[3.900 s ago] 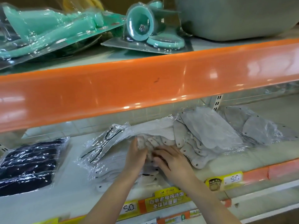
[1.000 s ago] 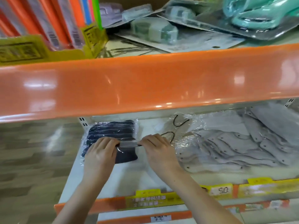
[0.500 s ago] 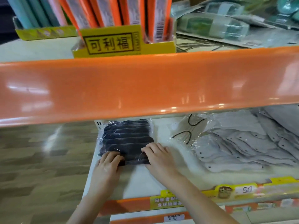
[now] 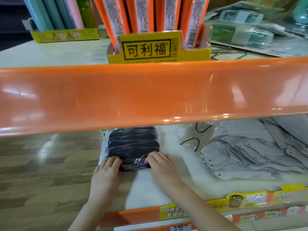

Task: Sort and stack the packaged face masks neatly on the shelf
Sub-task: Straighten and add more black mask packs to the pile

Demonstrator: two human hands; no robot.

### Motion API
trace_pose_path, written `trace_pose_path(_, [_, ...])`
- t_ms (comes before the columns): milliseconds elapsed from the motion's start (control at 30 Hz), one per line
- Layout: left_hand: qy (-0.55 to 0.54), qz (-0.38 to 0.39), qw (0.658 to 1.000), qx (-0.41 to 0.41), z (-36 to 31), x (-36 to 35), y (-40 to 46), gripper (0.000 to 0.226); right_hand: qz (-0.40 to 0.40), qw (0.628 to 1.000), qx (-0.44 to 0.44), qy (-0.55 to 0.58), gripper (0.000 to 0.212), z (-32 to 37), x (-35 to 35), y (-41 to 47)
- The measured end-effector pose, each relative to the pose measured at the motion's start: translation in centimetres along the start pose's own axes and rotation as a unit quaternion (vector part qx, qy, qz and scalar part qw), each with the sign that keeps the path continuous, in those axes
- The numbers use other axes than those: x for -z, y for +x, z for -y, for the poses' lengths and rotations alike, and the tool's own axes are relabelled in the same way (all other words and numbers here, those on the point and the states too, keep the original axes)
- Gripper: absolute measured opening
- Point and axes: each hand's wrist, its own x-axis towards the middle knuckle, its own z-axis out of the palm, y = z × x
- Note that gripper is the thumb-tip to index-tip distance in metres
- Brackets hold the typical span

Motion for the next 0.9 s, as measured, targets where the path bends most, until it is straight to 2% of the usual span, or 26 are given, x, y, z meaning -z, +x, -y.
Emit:
trace_pose_path(67, [0.011, 0.005, 1.000, 0.001, 0.0, -0.1, 0.1, 0.022, 0.009, 1.000, -0.001, -0.004, 0.020, -0.1, -0.2, -0.1])
trace_pose_path(167, [0.019, 0.001, 1.000, 0.009, -0.2, 0.0, 0.3, 0.021, 0.034, 0.999, -0.015, -0.007, 0.034, 0.0, -0.3, -0.5])
trace_pose_path(267, [0.028, 0.034, 0.999, 0.029, -0.7, 0.2, 0.6, 0.042, 0.048, 0.999, -0.022, -0.002, 0.036, 0.1, -0.4, -0.8])
trace_pose_path(367, [0.050, 0.055, 0.997, 0.035, -1.3, 0.3, 0.6, 0.051, 0.061, 0.998, -0.025, 0.008, 0.036, 0.1, -0.2, -0.9])
trace_pose_path(467, [0.040, 0.026, 0.999, 0.018, -2.5, 0.4, 0.0, 0.036, 0.055, 0.998, -0.019, 0.027, 0.035, 0.1, 0.6, -0.9])
trace_pose_path(567, [0.007, 0.018, 1.000, 0.013, -4.9, 0.4, 0.2, 0.046, 0.036, 0.998, -0.020, 0.047, 0.033, -0.9, 2.0, -0.9])
trace_pose_path(900, [-0.083, -0.001, 0.996, -0.028, -18.1, -1.0, 3.3, 0.034, -0.036, 0.996, -0.064, 0.054, 0.029, -10.0, 8.2, -4.4])
